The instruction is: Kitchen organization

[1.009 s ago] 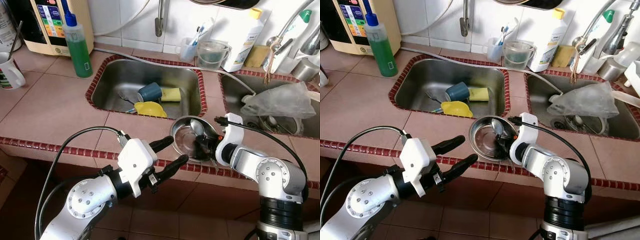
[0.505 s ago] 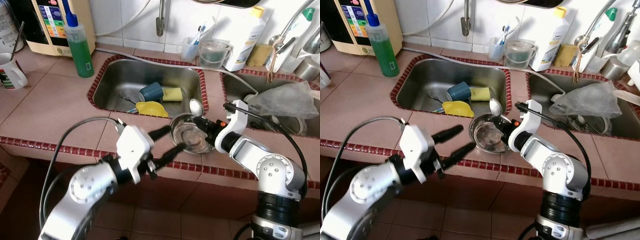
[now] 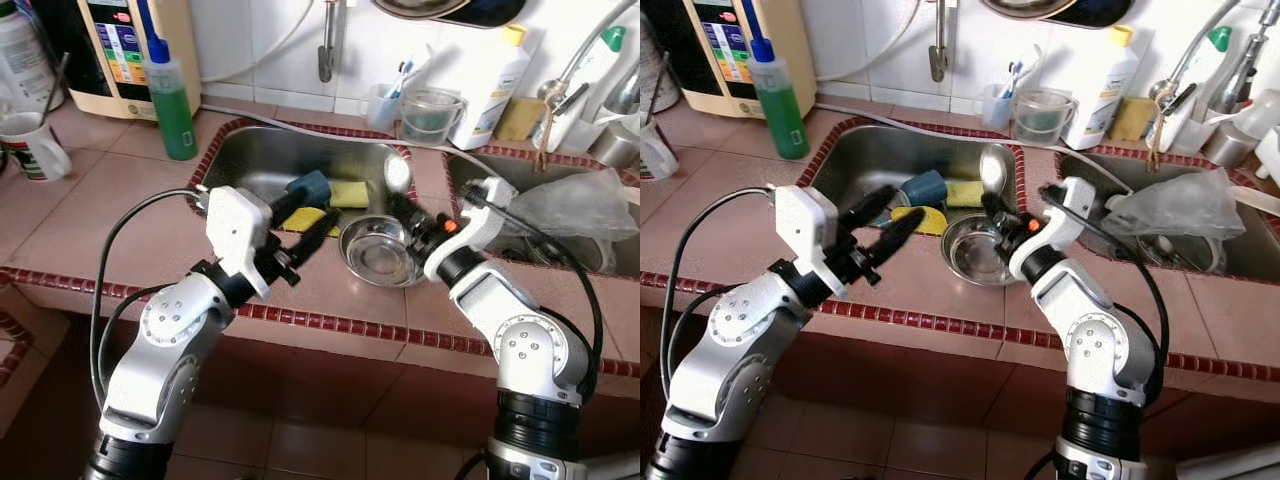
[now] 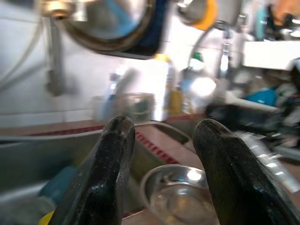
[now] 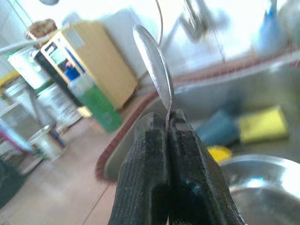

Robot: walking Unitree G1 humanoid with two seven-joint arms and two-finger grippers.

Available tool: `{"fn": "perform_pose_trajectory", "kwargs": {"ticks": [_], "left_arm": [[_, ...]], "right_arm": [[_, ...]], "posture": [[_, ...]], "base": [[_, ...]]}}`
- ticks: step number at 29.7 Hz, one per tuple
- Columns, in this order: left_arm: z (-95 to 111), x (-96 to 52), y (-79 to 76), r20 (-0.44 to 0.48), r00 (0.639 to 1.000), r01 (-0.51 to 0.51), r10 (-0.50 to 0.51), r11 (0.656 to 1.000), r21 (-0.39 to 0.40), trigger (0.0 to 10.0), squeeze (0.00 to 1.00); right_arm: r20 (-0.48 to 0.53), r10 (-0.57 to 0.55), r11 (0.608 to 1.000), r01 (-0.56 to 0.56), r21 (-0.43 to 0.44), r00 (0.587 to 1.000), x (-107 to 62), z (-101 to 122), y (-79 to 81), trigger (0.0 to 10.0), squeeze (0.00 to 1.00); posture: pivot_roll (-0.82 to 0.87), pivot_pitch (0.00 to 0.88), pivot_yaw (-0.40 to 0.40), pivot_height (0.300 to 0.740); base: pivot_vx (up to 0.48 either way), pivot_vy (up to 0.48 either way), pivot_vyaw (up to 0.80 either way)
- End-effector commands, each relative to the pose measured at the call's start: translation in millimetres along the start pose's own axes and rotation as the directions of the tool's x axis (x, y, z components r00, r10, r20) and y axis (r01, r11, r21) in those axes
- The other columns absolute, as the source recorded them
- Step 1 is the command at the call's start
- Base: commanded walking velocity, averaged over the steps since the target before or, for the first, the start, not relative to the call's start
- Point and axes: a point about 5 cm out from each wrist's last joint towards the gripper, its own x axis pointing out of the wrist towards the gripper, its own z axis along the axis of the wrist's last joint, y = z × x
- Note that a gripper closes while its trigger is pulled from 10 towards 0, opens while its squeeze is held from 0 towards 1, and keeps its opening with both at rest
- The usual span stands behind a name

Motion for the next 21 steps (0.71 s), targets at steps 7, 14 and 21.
{"fn": "perform_pose_trajectory", "kwargs": {"ticks": [7,14,21], "left_arm": [[-1,6.6,8.8,0.023,0.997,-0.072,0.072,0.997,-0.013,10.0,0.00],[-3,8.7,14.1,0.018,0.993,-0.114,0.115,0.993,-0.027,10.0,0.00],[-13,7.2,25.1,-0.041,0.980,-0.198,0.196,0.980,-0.033,10.0,0.00]], "right_arm": [[0.103,0.006,0.993,0.005,-0.114,0.995,-0.1,3,3.5,10.0,0.00],[0.183,-0.002,0.982,0.037,-0.187,0.983,0.7,10,2.5,10.0,0.00],[0.228,-0.012,0.958,0.077,-0.275,0.974,0.7,13,0.3,10.0,0.00]], "posture": [[-0.01,0.005,-0.039,0.740],[-0.01,0.009,-0.035,0.740],[-0.01,0.015,-0.029,0.740]], "base": [[0.000,0.000,0.00],[0.000,0.000,0.00],[0.000,0.000,0.00]]}}
